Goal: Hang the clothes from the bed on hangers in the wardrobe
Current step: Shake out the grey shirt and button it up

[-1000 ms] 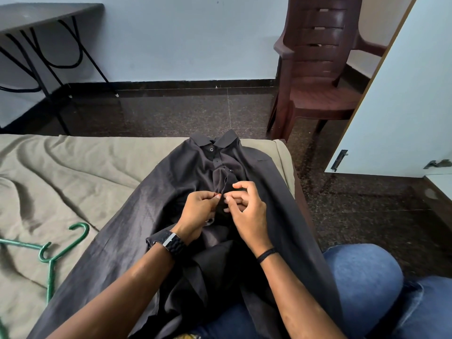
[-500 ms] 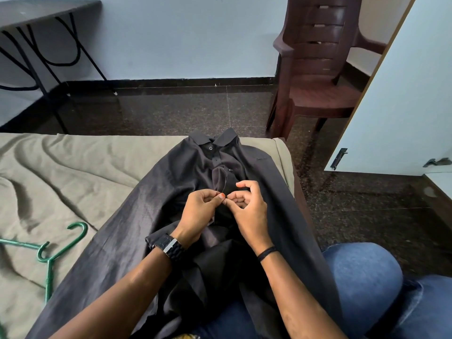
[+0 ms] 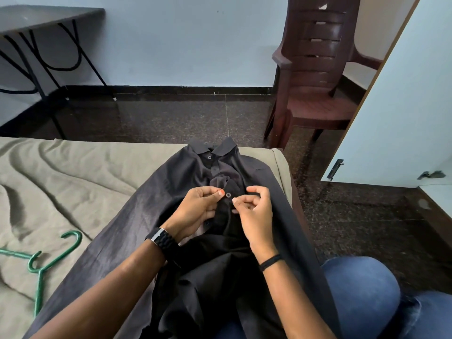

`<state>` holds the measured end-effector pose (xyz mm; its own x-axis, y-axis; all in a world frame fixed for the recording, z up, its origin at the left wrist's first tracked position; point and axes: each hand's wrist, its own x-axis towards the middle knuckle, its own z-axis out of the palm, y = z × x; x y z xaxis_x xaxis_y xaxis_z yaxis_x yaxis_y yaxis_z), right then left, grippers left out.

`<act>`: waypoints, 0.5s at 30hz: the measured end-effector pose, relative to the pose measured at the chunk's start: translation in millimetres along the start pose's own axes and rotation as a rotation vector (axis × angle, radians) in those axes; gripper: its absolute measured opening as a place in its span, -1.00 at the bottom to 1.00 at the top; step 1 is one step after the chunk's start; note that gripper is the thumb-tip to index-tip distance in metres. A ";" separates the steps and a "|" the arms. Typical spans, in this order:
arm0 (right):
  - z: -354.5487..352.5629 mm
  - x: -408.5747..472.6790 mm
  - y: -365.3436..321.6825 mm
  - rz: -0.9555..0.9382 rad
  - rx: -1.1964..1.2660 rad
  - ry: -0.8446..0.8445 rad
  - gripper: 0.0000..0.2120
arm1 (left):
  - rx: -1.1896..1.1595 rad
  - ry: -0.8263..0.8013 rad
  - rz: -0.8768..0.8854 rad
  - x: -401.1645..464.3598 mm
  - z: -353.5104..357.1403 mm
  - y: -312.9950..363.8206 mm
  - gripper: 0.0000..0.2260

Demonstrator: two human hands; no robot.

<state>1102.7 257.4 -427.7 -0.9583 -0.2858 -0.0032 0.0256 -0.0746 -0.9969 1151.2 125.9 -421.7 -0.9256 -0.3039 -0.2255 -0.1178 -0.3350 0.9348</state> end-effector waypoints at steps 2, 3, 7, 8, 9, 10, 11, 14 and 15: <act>5.9 -6.3 -6.8 -0.235 -0.225 0.100 -0.72 | -0.019 0.045 0.010 12.6 5.5 5.0 -0.90; 8.3 -9.0 -7.8 -0.340 -0.295 0.098 -0.75 | -0.016 0.052 0.017 19.5 8.8 8.7 -0.90; 9.7 -2.6 5.6 -0.341 -0.618 0.004 -0.76 | 0.058 -0.016 -0.007 44.1 19.3 16.3 -0.94; 7.0 1.6 12.1 -0.261 -0.690 -0.030 -0.76 | 0.095 -0.021 -0.022 48.7 20.5 14.0 -0.93; 3.7 5.4 18.9 -0.188 -0.750 -0.065 -0.76 | 0.134 -0.024 -0.040 52.3 20.7 10.4 -0.92; -0.4 7.7 25.7 -0.129 -0.793 -0.098 -0.79 | 0.176 -0.034 -0.063 55.1 21.1 5.4 -0.89; -3.8 9.3 30.6 -0.090 -0.822 -0.124 -0.80 | 0.213 -0.047 -0.085 57.3 20.4 0.8 -0.85; -9.4 9.1 35.9 -0.115 -0.901 -0.145 -0.80 | 0.264 -0.067 -0.116 57.4 15.7 -9.6 -0.71; -8.6 7.4 35.4 -0.190 -0.938 -0.156 -0.80 | 0.269 -0.070 -0.114 56.0 12.8 -11.1 -0.67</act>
<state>1094.0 260.8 -463.7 -0.8729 -0.4759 0.1076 -0.4279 0.6407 -0.6375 1096.2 124.0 -441.2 -0.9224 -0.2123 -0.3227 -0.3049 -0.1128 0.9457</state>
